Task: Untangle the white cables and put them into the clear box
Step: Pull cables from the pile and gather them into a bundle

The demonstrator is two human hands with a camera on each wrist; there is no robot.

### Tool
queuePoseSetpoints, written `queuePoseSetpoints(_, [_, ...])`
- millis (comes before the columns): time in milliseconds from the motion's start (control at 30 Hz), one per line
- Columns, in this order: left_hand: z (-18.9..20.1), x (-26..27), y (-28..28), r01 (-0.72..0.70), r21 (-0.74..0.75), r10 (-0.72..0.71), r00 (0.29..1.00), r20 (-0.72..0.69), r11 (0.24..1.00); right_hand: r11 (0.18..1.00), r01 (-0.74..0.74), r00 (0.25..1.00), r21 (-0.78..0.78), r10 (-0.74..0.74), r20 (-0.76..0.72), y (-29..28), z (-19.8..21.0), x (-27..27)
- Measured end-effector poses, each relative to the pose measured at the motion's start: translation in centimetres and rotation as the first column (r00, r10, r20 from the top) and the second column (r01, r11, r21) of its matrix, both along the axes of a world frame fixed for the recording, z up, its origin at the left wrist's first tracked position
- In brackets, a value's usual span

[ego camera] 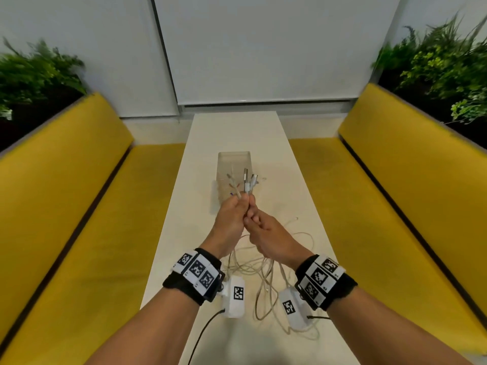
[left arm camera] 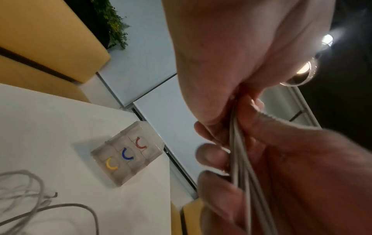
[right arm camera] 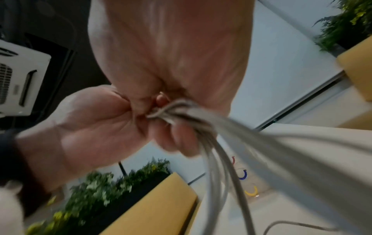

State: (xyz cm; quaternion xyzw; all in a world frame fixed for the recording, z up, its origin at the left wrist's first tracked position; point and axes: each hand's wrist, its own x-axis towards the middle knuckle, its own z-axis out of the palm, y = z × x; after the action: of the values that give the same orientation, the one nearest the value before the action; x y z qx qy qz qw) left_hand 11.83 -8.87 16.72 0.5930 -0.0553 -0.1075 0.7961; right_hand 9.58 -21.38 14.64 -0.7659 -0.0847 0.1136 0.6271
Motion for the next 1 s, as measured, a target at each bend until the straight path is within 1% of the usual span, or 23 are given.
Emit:
queuePoseSetpoints(67, [-0.5,-0.3,-0.2,-0.014,0.043,0.013,1.000,0.011,0.999,1.000,0.001,1.000,-0.031,-0.001,0.005,-0.6,-0.1,0.1])
queuePoseSetpoints(100, [-0.6,-0.4,-0.3,-0.022,0.057,0.021,1.000,0.015,0.998,1.000,-0.004,1.000,-0.018,0.004,0.011,-0.9,-0.1,0.1])
queuePoseSetpoints(167, [-0.4,-0.5,-0.3,-0.043,0.049,0.043,0.999,0.006,0.998,0.998,-0.028,1.000,0.065,0.028,-0.005,-1.3,0.0,0.0])
queuePoseSetpoints(200, [-0.2,-0.4,-0.4,-0.052,0.022,0.052,0.999,-0.005,0.998,0.996,-0.036,0.999,0.079,0.037,-0.009,-1.2,0.0,-0.2])
queuePoseSetpoints(267, [0.2,-0.3,-0.5,-0.068,-0.069,0.064,0.997,-0.048,0.995,0.999,-0.004,1.000,0.052,0.004,-0.003,-0.6,-0.4,-0.4])
queuePoseSetpoints(367, [0.1,-0.3,-0.4,-0.058,-0.196,0.036,0.993,-0.112,0.979,0.996,0.040,0.999,0.083,-0.041,0.014,-0.3,-1.5,-0.7])
queuePoseSetpoints(433, [-0.3,-0.3,-0.2,-0.059,-0.260,0.025,0.991,-0.133,0.964,0.997,0.037,0.999,0.064,-0.039,0.028,-0.5,-2.0,-0.9])
queuePoseSetpoints(600, [-1.0,-0.3,-0.3,-0.078,-0.342,0.018,0.984,-0.176,0.936,1.000,-0.010,0.998,-0.007,0.010,0.068,-0.9,-2.8,-2.1])
queuePoseSetpoints(667, [-1.2,-0.4,-0.2,-0.083,-0.397,0.004,0.980,-0.197,0.914,0.999,-0.039,0.998,0.004,0.039,0.043,-1.1,-2.7,-2.2])
queuePoseSetpoints(767, [-1.6,-0.2,-0.1,-0.095,-0.503,-0.024,0.974,-0.225,0.859,0.994,-0.064,0.996,0.092,0.070,-0.057,-1.4,-2.3,-2.2])
queuePoseSetpoints(867, [-1.7,0.2,0.1,-0.098,-0.569,-0.062,0.965,-0.254,0.817,0.995,-0.065,0.997,0.081,0.068,-0.044,-1.6,-2.1,-2.0])
queuePoseSetpoints(900, [-1.6,0.3,0.1,-0.096,-0.568,-0.069,0.963,-0.262,0.817,0.995,-0.072,0.997,0.070,0.075,-0.033,-1.6,-2.1,-2.0])
queuePoseSetpoints(933, [-1.5,0.3,0.1,-0.096,-0.543,-0.059,0.964,-0.261,0.835,0.994,-0.081,0.996,0.069,0.084,-0.035,-1.6,-2.0,-1.9])
queuePoseSetpoints(1000, [-1.2,0.3,0.0,-0.109,-0.413,0.015,0.974,-0.224,0.904,0.991,-0.103,0.990,0.087,0.110,-0.084,-1.8,-2.0,-1.7])
